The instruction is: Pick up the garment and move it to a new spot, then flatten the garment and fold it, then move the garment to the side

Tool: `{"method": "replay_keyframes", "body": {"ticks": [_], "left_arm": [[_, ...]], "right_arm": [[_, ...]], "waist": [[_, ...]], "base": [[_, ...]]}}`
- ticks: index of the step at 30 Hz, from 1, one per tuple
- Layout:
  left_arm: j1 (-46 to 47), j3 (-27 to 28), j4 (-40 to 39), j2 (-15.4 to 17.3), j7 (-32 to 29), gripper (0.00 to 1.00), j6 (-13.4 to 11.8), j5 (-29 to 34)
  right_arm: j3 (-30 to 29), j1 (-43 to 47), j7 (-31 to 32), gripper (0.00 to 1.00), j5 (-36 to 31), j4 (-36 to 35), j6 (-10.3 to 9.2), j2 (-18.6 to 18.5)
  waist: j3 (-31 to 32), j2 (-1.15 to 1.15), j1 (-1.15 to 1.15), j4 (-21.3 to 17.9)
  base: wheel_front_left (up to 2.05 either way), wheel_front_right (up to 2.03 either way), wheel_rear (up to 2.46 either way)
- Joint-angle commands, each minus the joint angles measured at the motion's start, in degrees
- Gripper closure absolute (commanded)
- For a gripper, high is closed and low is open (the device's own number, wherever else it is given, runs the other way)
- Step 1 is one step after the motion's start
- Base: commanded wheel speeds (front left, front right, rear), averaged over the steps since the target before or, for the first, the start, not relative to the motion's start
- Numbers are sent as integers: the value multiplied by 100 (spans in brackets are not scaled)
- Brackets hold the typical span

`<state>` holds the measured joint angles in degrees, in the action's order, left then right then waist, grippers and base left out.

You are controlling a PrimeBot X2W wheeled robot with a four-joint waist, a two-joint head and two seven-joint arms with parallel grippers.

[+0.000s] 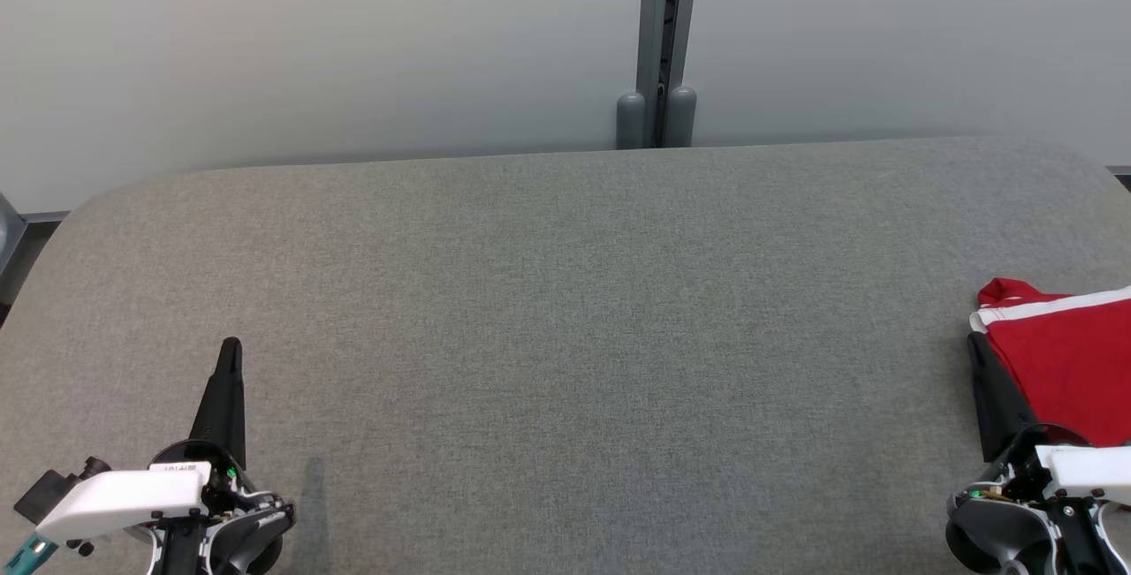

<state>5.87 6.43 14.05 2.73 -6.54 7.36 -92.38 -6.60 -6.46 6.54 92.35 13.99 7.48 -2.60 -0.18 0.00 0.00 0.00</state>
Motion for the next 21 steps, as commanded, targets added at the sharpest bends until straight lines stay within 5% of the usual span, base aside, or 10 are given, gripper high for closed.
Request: {"method": "replay_keyframes", "body": {"ticks": [1,21], "left_arm": [[72,22,-13,29,-20,100,29,-8],[72,22,-13,29,-19,100,25,-8]], "right_arm": [[-6,52,20,100,14,-20,2,-52],[-5,52,20,100,14,-20,2,-53]], "waist": [[0,0,0,0],[0,0,0,0]], "base": [[0,0,0],[0,0,0]]}}
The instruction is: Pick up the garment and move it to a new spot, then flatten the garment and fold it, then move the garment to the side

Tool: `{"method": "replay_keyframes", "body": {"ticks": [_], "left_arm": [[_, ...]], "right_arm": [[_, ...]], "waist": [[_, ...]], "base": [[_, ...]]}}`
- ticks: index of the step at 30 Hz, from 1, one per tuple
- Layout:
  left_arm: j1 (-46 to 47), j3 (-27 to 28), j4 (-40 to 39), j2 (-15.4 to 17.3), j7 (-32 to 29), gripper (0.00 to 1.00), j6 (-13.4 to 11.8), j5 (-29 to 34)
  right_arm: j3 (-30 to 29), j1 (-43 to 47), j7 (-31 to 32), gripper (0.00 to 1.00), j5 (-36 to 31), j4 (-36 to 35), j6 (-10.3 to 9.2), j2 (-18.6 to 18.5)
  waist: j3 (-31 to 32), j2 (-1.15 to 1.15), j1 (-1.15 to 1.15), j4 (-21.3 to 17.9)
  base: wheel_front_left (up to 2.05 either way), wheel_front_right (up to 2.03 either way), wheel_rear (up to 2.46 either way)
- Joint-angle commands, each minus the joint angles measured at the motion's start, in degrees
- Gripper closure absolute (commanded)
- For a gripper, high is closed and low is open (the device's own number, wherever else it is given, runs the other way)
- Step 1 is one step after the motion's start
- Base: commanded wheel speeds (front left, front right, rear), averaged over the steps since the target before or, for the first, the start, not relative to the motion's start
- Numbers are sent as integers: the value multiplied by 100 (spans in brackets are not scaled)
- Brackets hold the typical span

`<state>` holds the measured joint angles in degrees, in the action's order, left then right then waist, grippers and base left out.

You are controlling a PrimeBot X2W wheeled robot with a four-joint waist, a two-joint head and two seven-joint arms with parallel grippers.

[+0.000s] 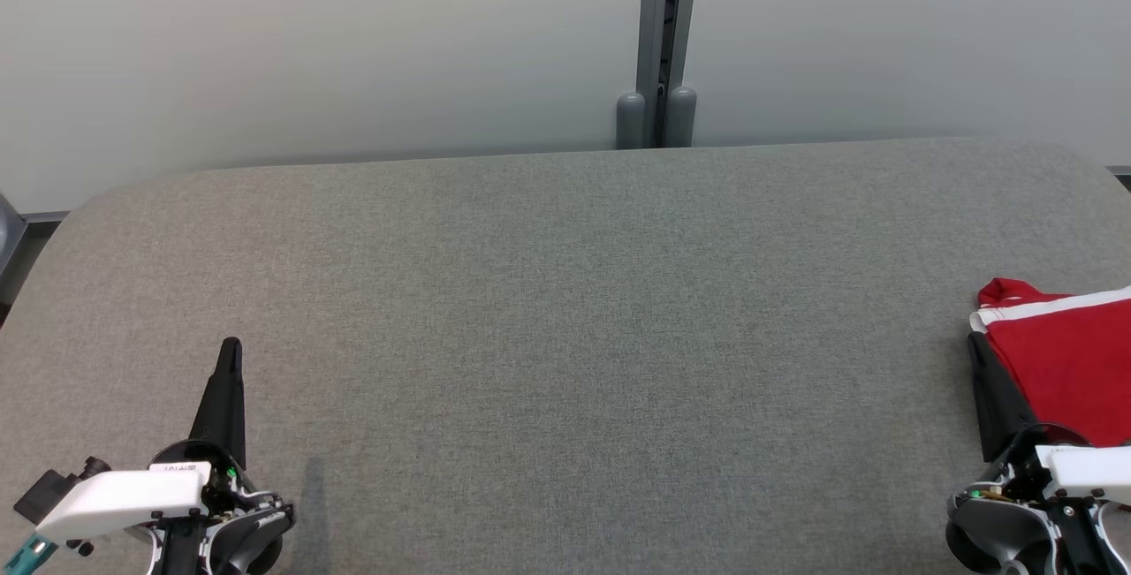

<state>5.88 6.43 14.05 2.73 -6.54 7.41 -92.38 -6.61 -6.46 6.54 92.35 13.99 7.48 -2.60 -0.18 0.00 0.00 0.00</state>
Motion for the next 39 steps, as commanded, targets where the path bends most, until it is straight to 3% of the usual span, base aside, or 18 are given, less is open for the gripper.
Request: {"method": "replay_keyframes", "body": {"ticks": [1,39], "left_arm": [[71,22,-14,29,-19,100,20,-8],[71,21,-15,29,-19,100,20,-8]], "right_arm": [[-3,52,20,100,14,-20,2,-53],[-3,52,19,100,14,-19,2,-53]], "waist": [[0,0,0,0],[0,0,0,0]], "base": [[0,0,0],[0,0,0]]}}
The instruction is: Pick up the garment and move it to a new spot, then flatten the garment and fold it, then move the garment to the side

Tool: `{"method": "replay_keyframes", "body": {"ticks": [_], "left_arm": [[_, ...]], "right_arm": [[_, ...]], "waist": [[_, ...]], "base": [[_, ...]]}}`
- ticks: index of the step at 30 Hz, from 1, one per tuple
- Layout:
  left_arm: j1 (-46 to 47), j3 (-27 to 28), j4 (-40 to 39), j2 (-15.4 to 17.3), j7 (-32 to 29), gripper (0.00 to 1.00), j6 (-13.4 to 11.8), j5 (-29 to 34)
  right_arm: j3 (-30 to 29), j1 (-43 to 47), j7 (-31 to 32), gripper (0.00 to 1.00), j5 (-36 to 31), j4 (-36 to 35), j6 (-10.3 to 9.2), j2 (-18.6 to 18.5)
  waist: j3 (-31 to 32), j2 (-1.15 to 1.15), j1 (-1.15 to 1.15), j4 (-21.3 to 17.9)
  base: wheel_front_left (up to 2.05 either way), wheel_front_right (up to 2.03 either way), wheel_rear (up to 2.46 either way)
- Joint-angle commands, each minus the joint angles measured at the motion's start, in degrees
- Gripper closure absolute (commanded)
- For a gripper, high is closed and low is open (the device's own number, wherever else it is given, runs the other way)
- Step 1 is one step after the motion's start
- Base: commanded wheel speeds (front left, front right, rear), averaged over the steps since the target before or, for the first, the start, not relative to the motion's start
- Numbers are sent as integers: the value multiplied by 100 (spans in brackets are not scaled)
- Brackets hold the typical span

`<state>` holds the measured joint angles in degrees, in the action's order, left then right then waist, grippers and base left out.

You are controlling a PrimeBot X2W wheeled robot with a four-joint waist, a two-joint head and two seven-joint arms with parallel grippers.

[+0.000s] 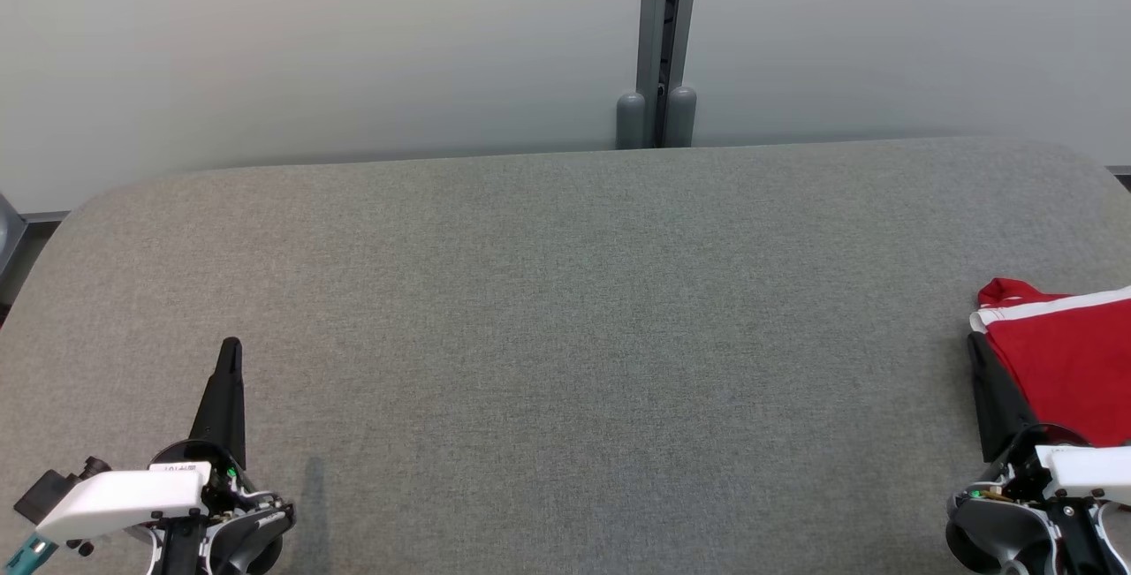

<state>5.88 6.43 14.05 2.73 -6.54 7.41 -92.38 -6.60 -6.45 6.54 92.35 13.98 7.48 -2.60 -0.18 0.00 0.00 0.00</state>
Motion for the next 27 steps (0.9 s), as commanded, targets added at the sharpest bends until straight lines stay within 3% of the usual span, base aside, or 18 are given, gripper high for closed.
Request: {"method": "replay_keyframes", "body": {"ticks": [1,27], "left_arm": [[71,21,-15,29,-19,100,20,-8],[71,21,-15,29,-19,100,20,-9]], "right_arm": [[-4,52,19,100,14,-18,2,-53],[-4,52,20,100,15,-18,2,-53]], "waist": [[0,0,0,0],[0,0,0,0]], "base": [[0,0,0],[0,0,0]]}}
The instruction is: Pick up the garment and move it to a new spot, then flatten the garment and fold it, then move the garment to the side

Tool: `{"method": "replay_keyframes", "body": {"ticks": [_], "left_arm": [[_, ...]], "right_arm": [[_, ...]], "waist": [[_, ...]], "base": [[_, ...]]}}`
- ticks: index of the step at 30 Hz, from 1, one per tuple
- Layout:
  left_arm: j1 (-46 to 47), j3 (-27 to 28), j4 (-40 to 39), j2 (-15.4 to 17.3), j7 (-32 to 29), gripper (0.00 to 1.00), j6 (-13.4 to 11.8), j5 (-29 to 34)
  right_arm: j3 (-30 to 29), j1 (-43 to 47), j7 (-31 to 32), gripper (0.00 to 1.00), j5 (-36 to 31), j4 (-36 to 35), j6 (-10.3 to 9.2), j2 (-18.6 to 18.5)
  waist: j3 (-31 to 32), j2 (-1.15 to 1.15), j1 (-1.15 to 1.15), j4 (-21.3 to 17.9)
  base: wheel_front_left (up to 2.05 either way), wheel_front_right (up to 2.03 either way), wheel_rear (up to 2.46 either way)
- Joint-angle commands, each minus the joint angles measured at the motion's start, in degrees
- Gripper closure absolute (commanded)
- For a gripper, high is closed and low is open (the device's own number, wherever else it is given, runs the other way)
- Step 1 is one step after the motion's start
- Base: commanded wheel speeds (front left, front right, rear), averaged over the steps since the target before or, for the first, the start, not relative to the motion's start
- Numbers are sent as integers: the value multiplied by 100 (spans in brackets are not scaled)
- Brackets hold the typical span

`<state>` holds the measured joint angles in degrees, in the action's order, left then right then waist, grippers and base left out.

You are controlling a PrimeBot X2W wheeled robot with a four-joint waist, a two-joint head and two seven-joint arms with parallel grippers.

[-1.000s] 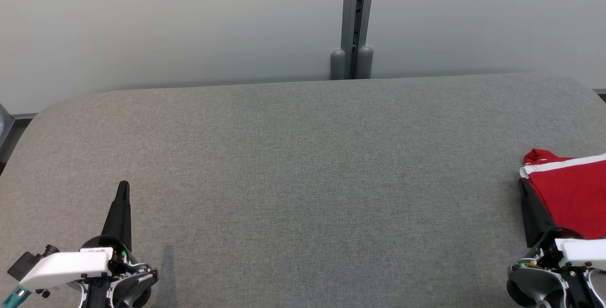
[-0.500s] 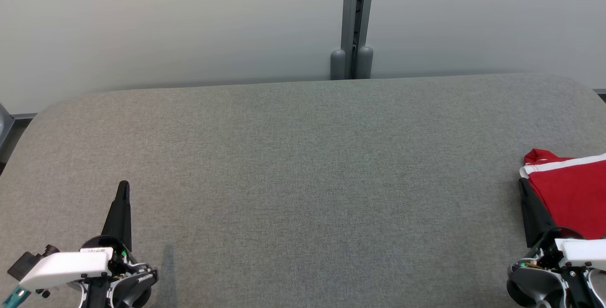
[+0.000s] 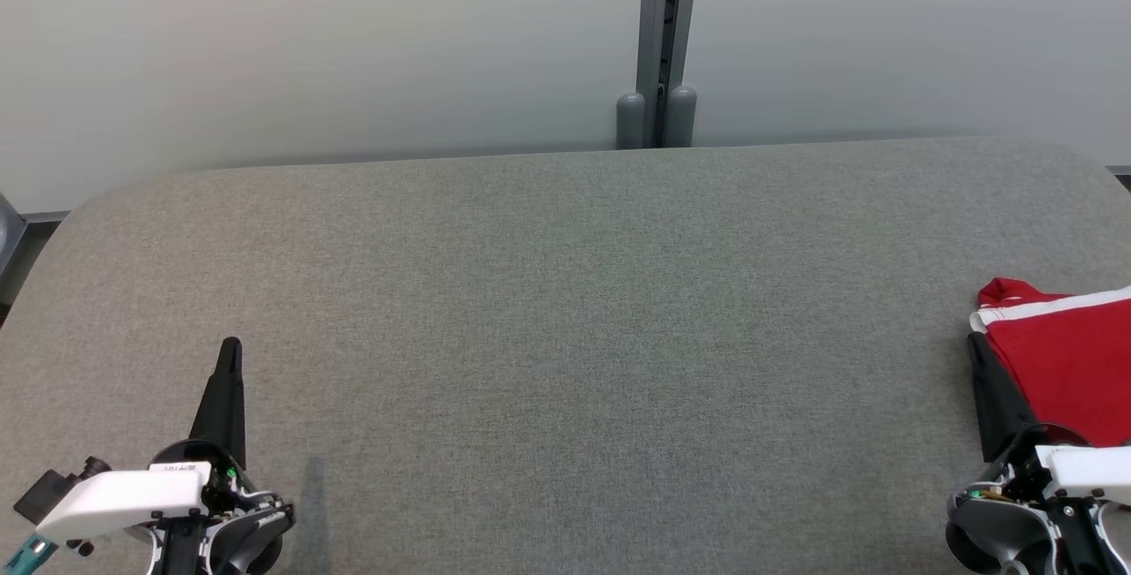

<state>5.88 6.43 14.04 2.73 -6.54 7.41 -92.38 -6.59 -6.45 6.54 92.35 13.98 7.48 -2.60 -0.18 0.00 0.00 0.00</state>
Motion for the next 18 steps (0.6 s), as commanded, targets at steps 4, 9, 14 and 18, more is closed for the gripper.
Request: {"method": "replay_keyframes", "body": {"ticks": [4,9,14,18], "left_arm": [[71,21,-14,29,-18,100,20,-9],[71,21,-14,29,-18,100,20,-9],[71,21,-14,29,-18,100,20,-9],[71,21,-14,29,-18,100,20,-9]], "right_arm": [[-4,52,19,100,15,-18,2,-53],[-5,52,19,100,15,-18,2,-53],[-6,52,18,100,15,-18,2,-53],[-4,52,18,100,15,-18,2,-53]], "waist": [[0,0,0,0],[0,0,0,0],[0,0,0,0],[0,0,0,0]], "base": [[0,0,0],[0,0,0],[0,0,0],[0,0,0]]}}
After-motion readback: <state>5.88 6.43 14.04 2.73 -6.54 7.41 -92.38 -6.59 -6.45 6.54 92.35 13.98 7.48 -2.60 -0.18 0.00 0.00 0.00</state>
